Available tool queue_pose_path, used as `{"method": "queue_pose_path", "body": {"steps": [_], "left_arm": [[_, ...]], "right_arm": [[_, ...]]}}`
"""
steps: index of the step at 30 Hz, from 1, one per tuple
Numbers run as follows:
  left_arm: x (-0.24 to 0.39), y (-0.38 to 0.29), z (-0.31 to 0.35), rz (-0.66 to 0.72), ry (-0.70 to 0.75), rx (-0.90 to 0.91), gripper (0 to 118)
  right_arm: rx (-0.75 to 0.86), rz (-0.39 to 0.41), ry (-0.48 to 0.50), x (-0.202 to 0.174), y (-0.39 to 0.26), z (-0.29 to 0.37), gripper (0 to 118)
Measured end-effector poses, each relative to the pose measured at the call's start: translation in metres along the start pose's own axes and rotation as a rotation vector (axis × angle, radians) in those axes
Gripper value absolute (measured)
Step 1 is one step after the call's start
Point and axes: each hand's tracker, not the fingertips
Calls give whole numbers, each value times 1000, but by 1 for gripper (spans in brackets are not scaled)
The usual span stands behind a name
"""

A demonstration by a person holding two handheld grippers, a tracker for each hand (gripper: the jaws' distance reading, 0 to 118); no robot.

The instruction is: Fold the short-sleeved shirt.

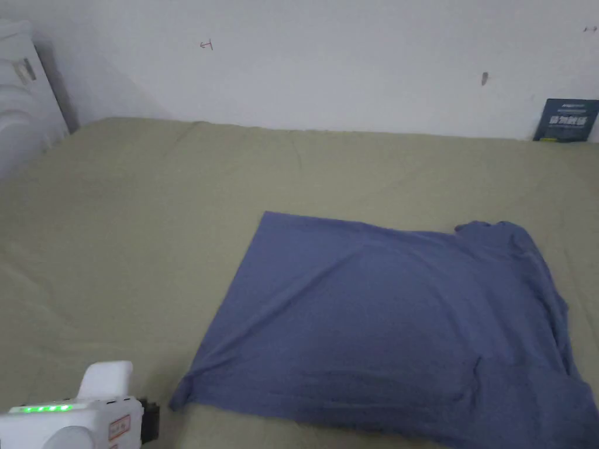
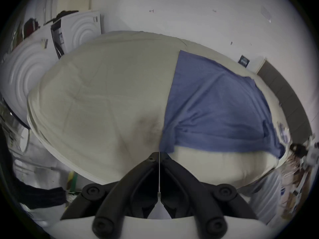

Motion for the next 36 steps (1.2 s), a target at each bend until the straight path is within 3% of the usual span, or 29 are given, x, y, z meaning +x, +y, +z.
{"method": "queue_pose_path", "body": {"steps": [1,2,3,4,5,8,11,13,16,18,19,22,23,24,25,26,28,32,34,36], "left_arm": [[-5,1,-3,9,-21,-7,0],[-9,2,-5,15,-42,-5,10],[-11,4,-7,30,-63,18,41],[-12,4,-12,21,-56,27,92],[-14,9,-21,17,-56,12,118],[-5,5,-44,16,-93,-54,116],[-2,11,-68,-11,-24,-37,116],[-4,32,-71,6,-47,-39,107],[3,38,-69,0,-53,-43,66],[4,39,-69,-56,-9,-38,11],[0,40,-67,6,-100,-37,9],[23,33,-45,-27,-24,-14,9],[27,32,-42,-31,-22,-17,9],[18,41,-49,-13,-42,-60,9],[18,42,-48,-11,-41,-60,9],[17,43,-47,-8,-42,-62,9],[20,42,-46,-8,-32,-52,9],[22,42,-46,-10,-27,-43,9],[20,44,-46,-7,-27,-43,9],[20,43,-47,5,-23,-40,9]], "right_arm": [[5,-16,12,-3,-1,-1,0],[45,-135,-72,8,-14,8,0],[38,-137,-74,8,-17,8,0],[34,-135,-74,8,-20,8,0],[28,-138,-77,8,-23,9,0],[-28,-121,-55,2,-13,-8,0],[-43,-105,-58,14,-14,-15,0],[-50,-111,-64,19,-13,-18,0],[-62,-80,-80,25,-17,-23,0],[-59,-102,-116,35,-24,-22,0],[-58,-107,-119,39,-25,-21,0],[-47,-134,-143,38,-26,-14,0],[-49,-121,-134,39,-26,-14,12],[-55,-113,-133,38,-26,-14,44],[-65,-105,-120,38,-27,-15,88],[-94,-90,-75,43,-26,-23,118],[-105,-87,-4,41,-26,-32,117],[-162,-33,-40,39,-30,-58,113],[-176,-29,-30,40,-30,-71,94],[-174,-17,-37,43,-30,-83,48]]}}
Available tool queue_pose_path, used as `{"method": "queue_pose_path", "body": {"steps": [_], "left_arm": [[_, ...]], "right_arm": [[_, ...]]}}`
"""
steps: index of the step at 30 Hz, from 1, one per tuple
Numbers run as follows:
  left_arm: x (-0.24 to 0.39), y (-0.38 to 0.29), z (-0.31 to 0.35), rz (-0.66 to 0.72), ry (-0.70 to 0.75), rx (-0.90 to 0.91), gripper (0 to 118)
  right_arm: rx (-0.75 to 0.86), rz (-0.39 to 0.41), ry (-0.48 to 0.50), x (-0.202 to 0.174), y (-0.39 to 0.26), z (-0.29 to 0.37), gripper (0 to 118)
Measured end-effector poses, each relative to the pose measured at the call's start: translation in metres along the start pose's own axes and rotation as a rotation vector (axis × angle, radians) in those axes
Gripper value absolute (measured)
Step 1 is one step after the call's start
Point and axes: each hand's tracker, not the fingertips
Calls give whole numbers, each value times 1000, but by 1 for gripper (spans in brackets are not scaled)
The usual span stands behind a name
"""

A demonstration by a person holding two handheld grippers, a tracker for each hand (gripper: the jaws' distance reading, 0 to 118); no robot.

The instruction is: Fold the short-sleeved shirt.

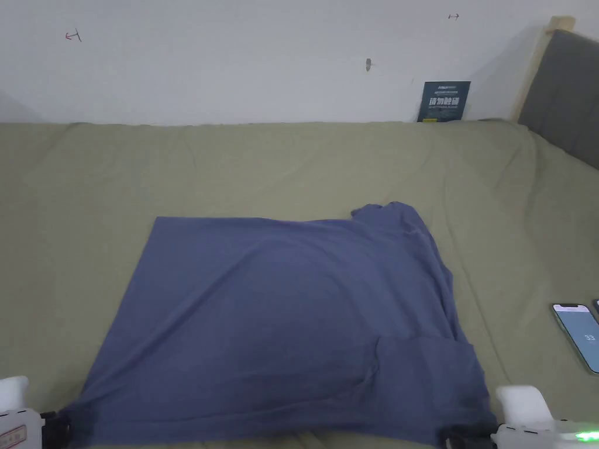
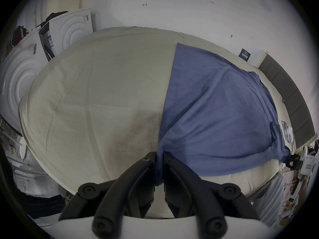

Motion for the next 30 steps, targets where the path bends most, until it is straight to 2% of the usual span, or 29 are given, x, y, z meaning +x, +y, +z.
{"method": "queue_pose_path", "body": {"steps": [1,2,3,4,5,6,10,17,23,29,30], "left_arm": [[-1,1,-1,7,0,-2,9],[-2,2,-2,13,-1,-3,9],[-3,2,-2,15,-1,-5,9],[-1,0,-2,14,1,-5,9],[-1,0,-2,11,2,-5,9],[-3,1,-2,8,3,-6,9],[-7,5,3,15,-10,1,9],[-4,36,15,50,-38,77,9],[11,86,6,15,-45,119,9],[22,143,-26,44,-45,130,9],[23,152,-33,44,-44,130,9]], "right_arm": [[-9,14,-15,2,0,-6,40],[-11,55,4,-6,2,2,38],[-4,50,26,-4,1,4,38],[-2,44,38,-4,1,8,30],[18,41,39,-5,1,13,14],[50,65,63,-13,3,28,11],[71,80,67,-20,9,51,10],[126,48,110,-16,50,72,10],[148,70,113,-21,107,63,10],[134,27,105,-12,175,30,11],[130,-1,88,0,180,16,10]]}}
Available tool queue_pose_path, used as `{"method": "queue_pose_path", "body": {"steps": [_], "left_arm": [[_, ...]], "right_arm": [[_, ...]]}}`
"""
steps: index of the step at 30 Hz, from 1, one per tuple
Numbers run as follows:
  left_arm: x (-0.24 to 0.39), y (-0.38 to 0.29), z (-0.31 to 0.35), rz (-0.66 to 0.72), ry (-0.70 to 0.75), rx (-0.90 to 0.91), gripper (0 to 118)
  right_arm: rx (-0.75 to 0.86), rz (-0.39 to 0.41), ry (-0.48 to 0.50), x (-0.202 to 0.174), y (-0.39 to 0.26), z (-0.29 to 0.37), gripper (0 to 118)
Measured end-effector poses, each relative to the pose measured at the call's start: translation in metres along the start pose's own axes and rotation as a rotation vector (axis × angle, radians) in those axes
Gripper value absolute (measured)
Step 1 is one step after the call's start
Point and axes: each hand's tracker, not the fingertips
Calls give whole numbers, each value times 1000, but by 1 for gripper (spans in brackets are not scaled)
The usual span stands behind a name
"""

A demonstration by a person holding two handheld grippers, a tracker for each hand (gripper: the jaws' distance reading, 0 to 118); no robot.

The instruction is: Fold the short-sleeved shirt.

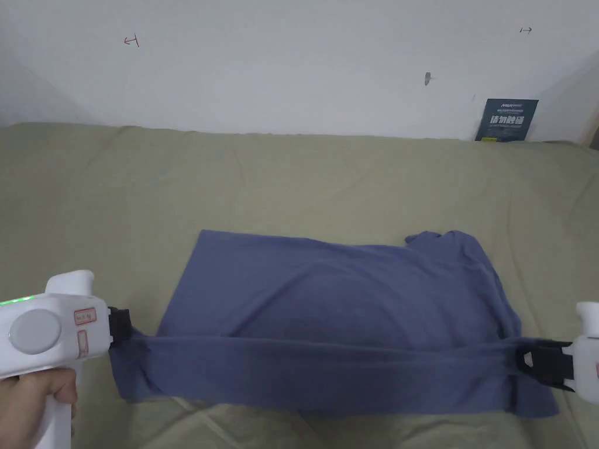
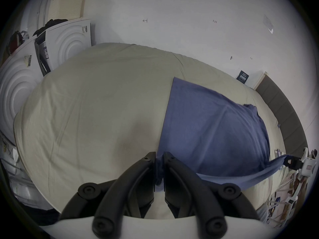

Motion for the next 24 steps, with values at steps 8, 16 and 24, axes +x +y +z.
{"method": "queue_pose_path", "body": {"steps": [8,16,24], "left_arm": [[16,37,-64,-5,33,-41,9],[24,40,-96,-22,3,-39,71],[2,10,-39,-59,62,-35,113]], "right_arm": [[-124,-72,-45,18,49,-68,11],[-179,-200,-72,43,50,-104,95],[-84,-135,-149,23,-3,-38,115]]}}
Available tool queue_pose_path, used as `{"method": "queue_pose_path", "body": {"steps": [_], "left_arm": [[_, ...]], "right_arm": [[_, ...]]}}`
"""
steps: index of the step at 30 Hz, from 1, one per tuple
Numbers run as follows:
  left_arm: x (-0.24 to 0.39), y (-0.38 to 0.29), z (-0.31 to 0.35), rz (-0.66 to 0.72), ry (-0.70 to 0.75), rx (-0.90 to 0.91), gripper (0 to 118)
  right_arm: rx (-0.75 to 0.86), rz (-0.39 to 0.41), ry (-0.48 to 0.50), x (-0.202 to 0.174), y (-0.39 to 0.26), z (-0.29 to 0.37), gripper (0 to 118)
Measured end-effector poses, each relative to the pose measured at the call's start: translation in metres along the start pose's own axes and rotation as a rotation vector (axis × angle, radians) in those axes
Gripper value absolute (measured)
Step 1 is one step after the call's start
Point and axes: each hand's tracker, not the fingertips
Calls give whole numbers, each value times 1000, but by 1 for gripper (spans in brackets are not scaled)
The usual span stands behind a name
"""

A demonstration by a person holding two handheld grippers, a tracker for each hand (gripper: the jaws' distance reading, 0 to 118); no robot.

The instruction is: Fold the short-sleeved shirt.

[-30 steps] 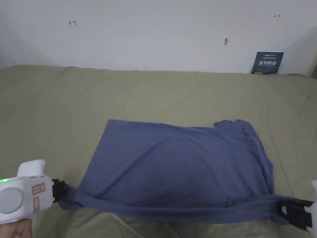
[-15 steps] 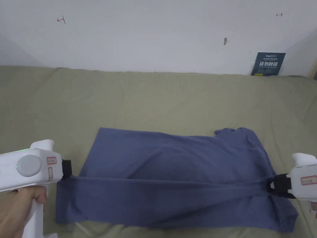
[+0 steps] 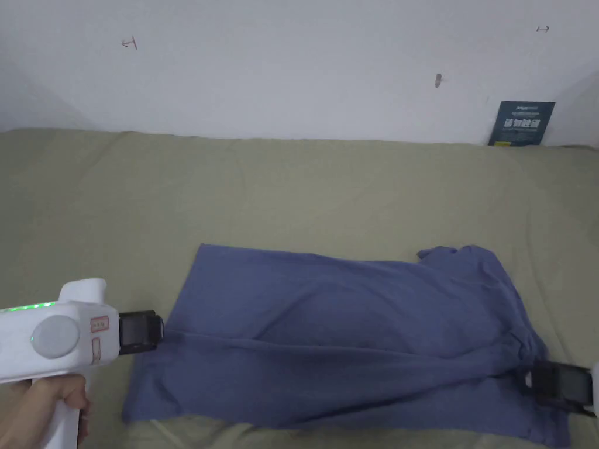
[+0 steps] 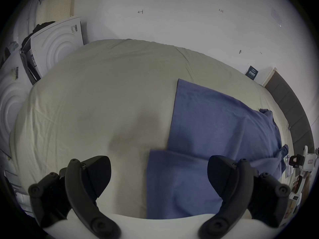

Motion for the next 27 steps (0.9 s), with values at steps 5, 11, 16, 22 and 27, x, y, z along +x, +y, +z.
{"method": "queue_pose_path", "body": {"steps": [5,11,16,22,27], "left_arm": [[-17,-53,33,6,-24,-57,13],[-9,-77,19,35,-75,-87,0],[-16,-47,-19,45,-91,-132,115],[22,-53,-37,-31,-22,-203,89],[7,-37,-20,20,-49,-187,2]], "right_arm": [[18,42,0,0,-54,15,0],[-8,47,45,-6,-76,20,0],[-11,61,47,-6,-61,8,0],[-29,56,39,3,-52,-7,0],[-23,61,43,2,-44,-9,0]]}}
